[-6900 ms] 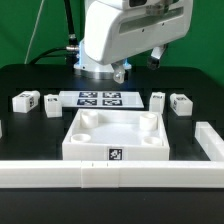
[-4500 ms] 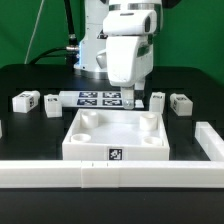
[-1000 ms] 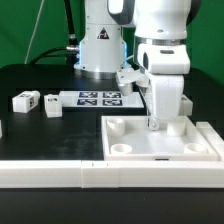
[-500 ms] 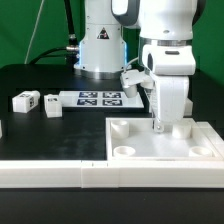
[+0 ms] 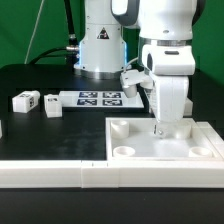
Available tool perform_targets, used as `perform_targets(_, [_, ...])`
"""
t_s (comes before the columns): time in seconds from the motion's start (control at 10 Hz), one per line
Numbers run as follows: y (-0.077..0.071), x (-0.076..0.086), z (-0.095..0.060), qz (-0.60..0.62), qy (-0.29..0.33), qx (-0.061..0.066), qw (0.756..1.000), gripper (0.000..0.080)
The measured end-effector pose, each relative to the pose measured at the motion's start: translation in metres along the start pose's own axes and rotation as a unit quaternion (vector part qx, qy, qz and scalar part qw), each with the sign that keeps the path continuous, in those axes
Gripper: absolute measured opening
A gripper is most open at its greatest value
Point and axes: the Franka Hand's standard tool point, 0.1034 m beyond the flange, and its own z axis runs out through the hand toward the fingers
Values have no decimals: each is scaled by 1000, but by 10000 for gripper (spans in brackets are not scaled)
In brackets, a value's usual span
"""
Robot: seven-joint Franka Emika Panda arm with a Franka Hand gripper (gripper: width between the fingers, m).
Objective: Assemble one leg
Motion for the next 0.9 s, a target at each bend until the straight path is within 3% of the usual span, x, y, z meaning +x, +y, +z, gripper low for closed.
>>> perform_targets(0.1, [0, 0, 0, 0, 0, 0, 1000, 621])
perform_targets(0.5, [0, 0, 0, 0, 0, 0, 1000, 648])
perform_targets(0.9, [-24, 8, -44, 37, -3, -17, 999, 649])
